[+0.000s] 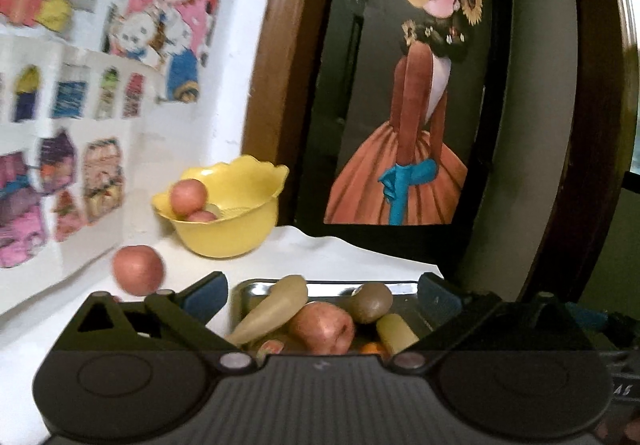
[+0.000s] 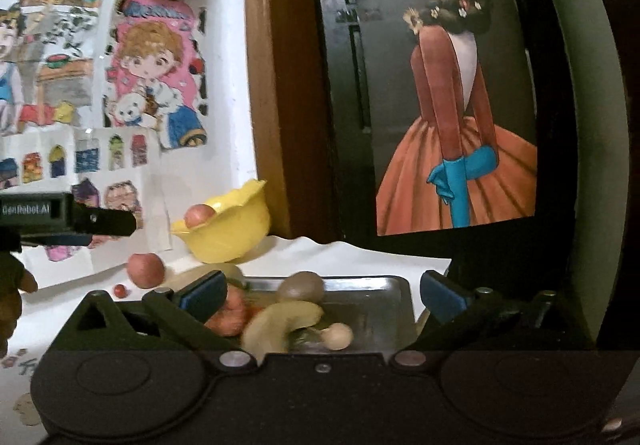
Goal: Organize fruits
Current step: 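Lower both held fruits into the metal tray and open both grippers, then move both tools back toward the loose red apple and cherry tomato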
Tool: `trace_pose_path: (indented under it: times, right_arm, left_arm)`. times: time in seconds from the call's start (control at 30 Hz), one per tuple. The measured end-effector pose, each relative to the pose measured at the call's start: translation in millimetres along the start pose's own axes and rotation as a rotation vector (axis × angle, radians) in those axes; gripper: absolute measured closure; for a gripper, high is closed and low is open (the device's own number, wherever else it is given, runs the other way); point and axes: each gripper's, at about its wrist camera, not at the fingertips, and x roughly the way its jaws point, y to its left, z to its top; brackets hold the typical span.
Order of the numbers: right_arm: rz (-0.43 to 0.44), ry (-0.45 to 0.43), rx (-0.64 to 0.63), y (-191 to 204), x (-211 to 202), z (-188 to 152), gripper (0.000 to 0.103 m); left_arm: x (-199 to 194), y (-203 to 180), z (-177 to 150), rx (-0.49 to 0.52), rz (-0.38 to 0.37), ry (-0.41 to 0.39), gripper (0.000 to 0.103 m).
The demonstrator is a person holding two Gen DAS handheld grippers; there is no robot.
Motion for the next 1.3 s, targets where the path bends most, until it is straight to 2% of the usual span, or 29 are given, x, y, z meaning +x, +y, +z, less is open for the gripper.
trace_pose_path:
  times: [0.23, 0.33, 0.43, 0.53, 0.67, 0.77, 0.97, 1.3]
  right_arm:
    - [-0.006, 0.016, -0.041, 45.7, -48.4, 1.9, 0.001]
    - [-0.042, 0.046, -0.057, 69.5, -64.1, -1.0, 0.001]
    - [-0.085, 0.088, -0.067, 93.2, -77.3, -10.0, 0.001]
    - [-0.087, 0.116, -0.075, 114.0, -90.0, -23.4, 0.001]
    - [-0.081, 0.151, -0.078, 135.0, -102.7, -36.4, 0.001]
    - [-0.053, 0.200, -0.098, 147.2, -105.1, -40.7, 0.001]
    - [-0.029, 0.244, -0.135, 166.8, -95.3, -40.3, 0.001]
    - [0.043, 0.242, -0.232, 201.9, -69.9, -30.0, 0.001]
  left_arm:
    - [-64.3, 26.5, -17.2, -0.072, 0.049, -0.009, 0.000]
    - [-86.6, 39.9, -26.7, -0.086, 0.085, -0.006, 0.000]
    - [-105.7, 52.9, -38.9, -0.091, 0.133, 0.016, 0.000]
    - [-121.1, 63.9, -50.9, -0.103, 0.153, 0.063, 0.000]
    - [-138.2, 74.7, -63.6, -0.108, 0.167, 0.084, 0.000]
    - [-147.9, 81.9, -71.6, -0.101, 0.177, 0.100, 0.000]
    - [-161.6, 99.4, -81.9, -0.088, 0.212, 0.124, 0.000]
    - [-164.0, 136.6, -80.3, -0.093, 0.293, 0.137, 0.000]
